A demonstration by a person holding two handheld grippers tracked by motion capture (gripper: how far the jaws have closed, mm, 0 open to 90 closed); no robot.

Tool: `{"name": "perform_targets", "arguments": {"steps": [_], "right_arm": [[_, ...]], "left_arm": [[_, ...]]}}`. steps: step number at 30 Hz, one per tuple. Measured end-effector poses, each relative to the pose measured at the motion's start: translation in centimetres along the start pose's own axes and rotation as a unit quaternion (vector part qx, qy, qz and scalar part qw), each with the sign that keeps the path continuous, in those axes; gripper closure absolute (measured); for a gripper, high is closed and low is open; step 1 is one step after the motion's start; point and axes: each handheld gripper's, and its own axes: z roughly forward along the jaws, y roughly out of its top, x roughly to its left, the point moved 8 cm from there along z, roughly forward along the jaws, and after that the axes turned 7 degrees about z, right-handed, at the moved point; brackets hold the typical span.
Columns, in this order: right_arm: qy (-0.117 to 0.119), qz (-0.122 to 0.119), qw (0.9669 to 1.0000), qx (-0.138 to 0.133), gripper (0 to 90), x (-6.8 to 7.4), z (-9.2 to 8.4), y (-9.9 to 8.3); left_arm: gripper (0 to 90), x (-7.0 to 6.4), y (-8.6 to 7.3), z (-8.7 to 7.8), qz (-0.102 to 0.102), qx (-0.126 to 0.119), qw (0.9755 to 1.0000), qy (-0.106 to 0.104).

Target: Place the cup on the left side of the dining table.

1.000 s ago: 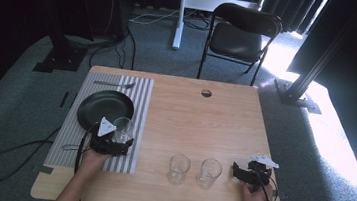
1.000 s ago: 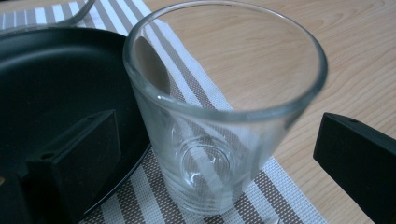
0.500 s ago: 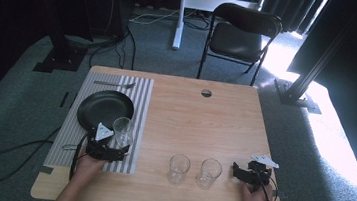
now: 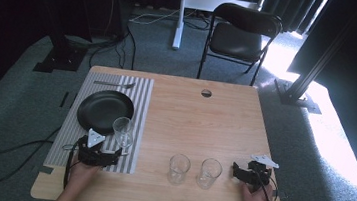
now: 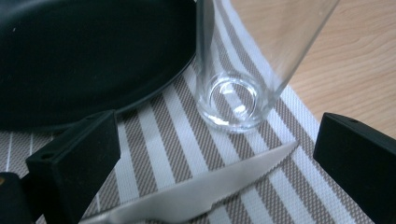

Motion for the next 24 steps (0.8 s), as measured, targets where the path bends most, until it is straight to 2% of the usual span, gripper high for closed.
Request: {"name": "perform_targets", "arguments": {"steps": [7, 11, 13, 24], "right_arm": [[0.000, 0.000, 1.0000, 0.000, 11.6, 0.0, 0.0, 0.0], [0.000, 0.001, 1.0000, 0.000, 11.6, 0.0, 0.0, 0.0], [0.000, 0.000, 1.0000, 0.000, 11.6, 0.0, 0.0, 0.0], [0.000, 0.000, 1.0000, 0.000, 11.6, 0.0, 0.0, 0.0]], "left_arm": [[1.1, 0.4, -1.1, -0.6, -0.005, 0.001, 0.9999, 0.011], [1.1, 0.6, -1.7, -0.8, -0.001, 0.009, 0.9998, 0.018], [1.1, 0.9, -1.9, -1.0, -0.006, 0.007, 0.9997, 0.024], [1.1, 2.2, -3.7, -1.9, -0.012, 0.028, 0.9984, 0.048]]}}
